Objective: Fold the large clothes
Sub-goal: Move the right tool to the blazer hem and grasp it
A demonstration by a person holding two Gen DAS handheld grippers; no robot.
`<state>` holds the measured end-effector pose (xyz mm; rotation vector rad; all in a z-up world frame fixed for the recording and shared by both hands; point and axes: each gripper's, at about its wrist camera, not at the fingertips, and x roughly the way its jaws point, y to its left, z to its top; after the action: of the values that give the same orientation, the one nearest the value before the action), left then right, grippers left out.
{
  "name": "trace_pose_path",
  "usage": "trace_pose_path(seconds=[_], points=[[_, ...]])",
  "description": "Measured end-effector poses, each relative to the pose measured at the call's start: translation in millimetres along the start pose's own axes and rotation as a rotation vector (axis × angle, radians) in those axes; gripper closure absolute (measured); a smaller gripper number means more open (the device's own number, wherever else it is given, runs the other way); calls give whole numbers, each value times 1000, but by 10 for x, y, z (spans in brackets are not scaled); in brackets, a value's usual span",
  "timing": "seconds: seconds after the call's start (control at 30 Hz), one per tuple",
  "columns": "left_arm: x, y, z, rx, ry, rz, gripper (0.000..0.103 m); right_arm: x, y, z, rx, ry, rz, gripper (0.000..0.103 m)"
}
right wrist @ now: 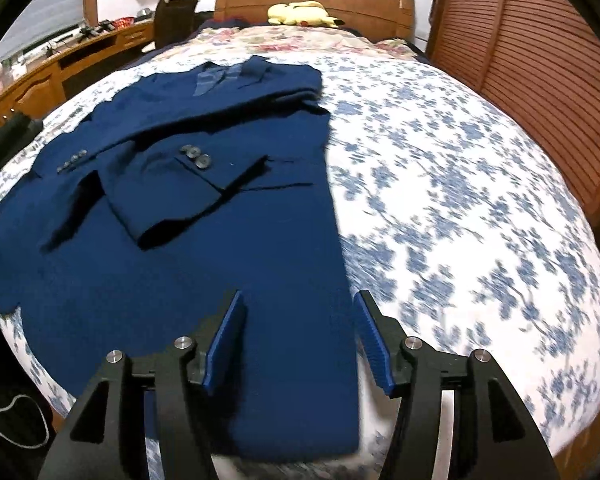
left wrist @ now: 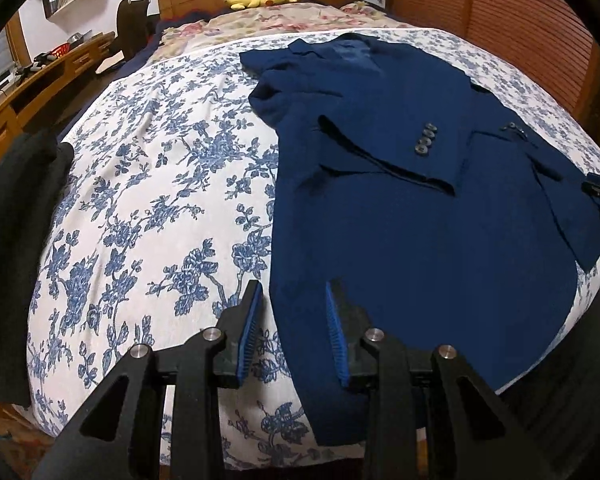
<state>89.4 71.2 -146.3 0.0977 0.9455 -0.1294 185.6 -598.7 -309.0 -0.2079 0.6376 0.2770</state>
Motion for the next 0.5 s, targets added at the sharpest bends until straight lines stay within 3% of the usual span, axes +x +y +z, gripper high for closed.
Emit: trace_pose_path(seconds=[0.23,0.37,0.47,0.5], points=[[-152,-46,-150,-23,-29,-23,71,-73,-87,-137,64,16,55,44],[-168,-87,-188,-18,-47,-7,71,-93,-36,-130,37,14,63,44],[-157,-89,-181,-21,-52,-15,71,-90,7,-134,19,18,81,54],[-154,-86,-184,-21,-54,-19,71,-95,7,-135,16,15,96,62]])
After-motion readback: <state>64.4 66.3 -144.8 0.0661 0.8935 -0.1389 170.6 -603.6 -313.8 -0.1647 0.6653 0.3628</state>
